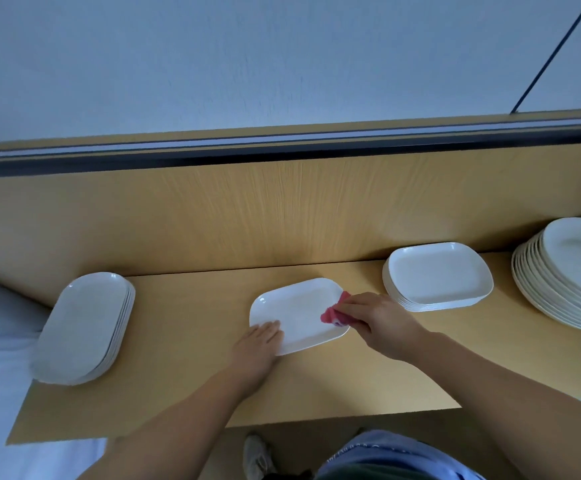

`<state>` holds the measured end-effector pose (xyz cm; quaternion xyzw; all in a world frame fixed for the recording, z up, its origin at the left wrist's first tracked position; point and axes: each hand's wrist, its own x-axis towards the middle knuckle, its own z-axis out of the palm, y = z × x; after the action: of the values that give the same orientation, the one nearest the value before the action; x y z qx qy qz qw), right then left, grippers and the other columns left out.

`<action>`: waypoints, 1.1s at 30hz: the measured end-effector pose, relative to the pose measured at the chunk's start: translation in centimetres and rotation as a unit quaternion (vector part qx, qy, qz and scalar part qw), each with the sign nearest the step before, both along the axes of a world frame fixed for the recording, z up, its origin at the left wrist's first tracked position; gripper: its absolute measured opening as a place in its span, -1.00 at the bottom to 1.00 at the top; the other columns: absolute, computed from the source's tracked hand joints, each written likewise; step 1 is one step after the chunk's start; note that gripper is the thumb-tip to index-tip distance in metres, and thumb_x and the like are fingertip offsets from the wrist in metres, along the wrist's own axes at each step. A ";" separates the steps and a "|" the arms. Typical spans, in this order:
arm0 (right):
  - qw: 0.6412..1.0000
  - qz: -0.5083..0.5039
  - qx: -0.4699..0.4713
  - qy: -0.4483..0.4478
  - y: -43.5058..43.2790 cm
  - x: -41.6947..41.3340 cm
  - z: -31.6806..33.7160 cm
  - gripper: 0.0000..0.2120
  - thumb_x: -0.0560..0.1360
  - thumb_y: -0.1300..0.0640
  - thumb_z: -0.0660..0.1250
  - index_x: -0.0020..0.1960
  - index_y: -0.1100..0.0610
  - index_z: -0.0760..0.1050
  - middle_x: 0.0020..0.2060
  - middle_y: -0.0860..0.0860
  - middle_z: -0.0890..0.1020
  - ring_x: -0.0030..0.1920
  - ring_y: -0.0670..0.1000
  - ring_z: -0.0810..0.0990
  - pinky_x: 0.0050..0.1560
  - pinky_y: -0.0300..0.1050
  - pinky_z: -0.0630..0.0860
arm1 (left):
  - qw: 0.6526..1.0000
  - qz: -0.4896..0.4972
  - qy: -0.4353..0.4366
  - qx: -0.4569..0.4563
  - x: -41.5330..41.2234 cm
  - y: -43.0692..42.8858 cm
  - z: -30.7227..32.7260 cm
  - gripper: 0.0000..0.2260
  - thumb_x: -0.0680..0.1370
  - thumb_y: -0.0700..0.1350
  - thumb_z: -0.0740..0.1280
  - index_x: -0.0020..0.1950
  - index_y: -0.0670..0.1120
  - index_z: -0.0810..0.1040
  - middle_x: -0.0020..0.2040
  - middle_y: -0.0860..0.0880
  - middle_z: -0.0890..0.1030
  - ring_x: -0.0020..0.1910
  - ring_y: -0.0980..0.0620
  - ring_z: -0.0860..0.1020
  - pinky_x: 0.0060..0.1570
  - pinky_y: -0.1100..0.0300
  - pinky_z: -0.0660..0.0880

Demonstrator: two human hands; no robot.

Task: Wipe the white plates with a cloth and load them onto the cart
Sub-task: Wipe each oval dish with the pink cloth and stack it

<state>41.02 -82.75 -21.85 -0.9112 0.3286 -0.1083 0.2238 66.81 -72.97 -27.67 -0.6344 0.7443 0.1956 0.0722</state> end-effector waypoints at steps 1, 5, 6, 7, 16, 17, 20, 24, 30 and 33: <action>1.000 0.008 -0.002 0.002 -0.2 -0.2 0.0 -0.69 0.61 0.14 0.20 0.21 -0.22 0.50 0.11 -0.31 0.58 0.09 -0.20 0.52 0.05 -0.10 0.52 | 1.000 -0.010 -0.008 0.016 0.0 0.2 -0.2 -0.59 0.68 -0.14 0.02 0.54 -0.10 0.17 0.59 -0.04 0.02 0.56 0.02 0.04 0.49 0.16 -0.08; 0.999 0.050 -0.009 -0.010 -1.2 -0.6 0.6 -0.73 0.63 0.09 0.16 0.21 -0.17 0.53 0.09 -0.27 0.59 0.09 -0.20 0.53 0.03 -0.11 0.52 | 0.999 0.025 0.019 -0.043 -0.1 -0.2 -0.4 -0.59 0.48 -0.21 0.12 0.23 -0.07 0.60 0.35 -0.01 0.49 0.22 0.01 0.58 0.20 0.11 0.48; 0.998 0.057 -0.014 -0.013 -1.4 -0.7 0.8 -0.73 0.63 0.11 0.18 0.20 -0.15 0.54 0.08 -0.26 0.60 0.08 -0.19 0.54 0.02 -0.11 0.52 | 0.998 0.037 0.037 -0.046 -0.4 -0.3 -0.1 -0.60 0.50 -0.22 0.13 0.26 -0.05 0.58 0.36 0.01 0.49 0.26 0.03 0.55 0.25 0.14 0.44; 0.998 0.061 -0.022 -0.020 -1.6 -0.7 0.9 -0.74 0.62 0.14 0.20 0.19 -0.12 0.55 0.06 -0.24 0.61 0.05 -0.17 0.55 -0.01 -0.10 0.53 | 0.997 0.039 0.033 -0.065 -0.6 -0.5 0.0 -0.62 0.57 -0.21 0.12 0.35 -0.04 0.50 0.43 0.04 0.42 0.37 0.03 0.45 0.35 0.17 0.33; 0.988 0.031 -0.086 -0.121 -3.9 -0.2 2.2 -0.73 0.59 0.19 0.26 0.26 -0.01 0.51 0.10 -0.17 0.61 0.05 -0.02 0.60 -0.05 0.03 0.53 | 0.955 0.231 0.160 -0.099 -1.3 -2.6 5.8 -0.74 0.69 -0.01 0.03 0.04 -0.14 0.41 -0.16 -0.11 0.49 -0.17 -0.11 0.43 -0.22 0.09 0.24; 0.987 0.028 -0.089 -0.128 -4.2 -0.1 2.1 -0.73 0.60 0.19 0.25 0.26 0.00 0.51 0.11 -0.17 0.60 0.07 -0.03 0.60 -0.06 0.03 0.53 | 0.943 0.248 0.192 -0.111 -1.3 -2.6 6.3 -0.74 0.69 -0.02 0.03 0.03 -0.15 0.41 -0.20 -0.09 0.45 -0.21 -0.08 0.39 -0.24 0.09 0.24; 0.983 0.012 -0.103 -0.150 -4.3 0.2 2.1 -0.72 0.61 0.19 0.24 0.30 0.01 0.50 0.16 -0.14 0.59 0.15 -0.03 0.58 -0.05 0.06 0.52 | 0.913 0.284 0.266 -0.125 -0.9 -2.8 7.3 -0.72 0.68 -0.03 0.05 -0.03 -0.17 0.43 -0.31 -0.01 0.39 -0.28 -0.01 0.36 -0.33 0.17 0.22; 0.980 -0.002 -0.117 -0.160 -3.6 0.8 2.6 -0.73 0.61 0.18 0.24 0.29 0.02 0.48 0.18 -0.16 0.58 0.19 -0.04 0.56 -0.04 0.07 0.52 | 0.906 0.297 0.288 -0.092 0.1 -2.8 7.2 -0.75 0.68 -0.03 0.06 -0.06 -0.09 0.45 -0.25 0.03 0.47 -0.23 0.04 0.43 -0.26 0.14 0.28; 0.981 -0.029 -0.144 -0.126 -2.1 2.0 1.9 -0.71 0.65 -0.02 0.11 0.28 0.01 0.49 0.17 -0.09 0.61 0.16 0.02 0.58 -0.02 0.10 0.53 | 0.885 0.332 0.327 -0.014 1.5 -3.1 6.6 -0.70 0.68 0.04 0.05 -0.19 -0.02 0.36 -0.28 0.05 0.40 -0.28 0.08 0.38 -0.27 0.22 0.31; 0.981 -0.033 -0.155 -0.114 -2.0 2.9 1.7 -0.71 0.60 0.05 0.17 0.25 0.05 0.53 0.14 -0.07 0.62 0.15 0.01 0.57 -0.02 0.06 0.53 | 0.891 0.314 0.326 0.046 3.0 -3.5 6.5 -0.84 0.61 0.02 0.20 0.01 -0.05 0.46 -0.16 0.04 0.50 -0.18 0.07 0.46 -0.17 0.17 0.40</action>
<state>43.93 -84.78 -20.11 -0.9053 0.3098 -0.2680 0.1120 69.78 -76.51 -21.14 -0.7320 0.4781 0.4374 -0.2105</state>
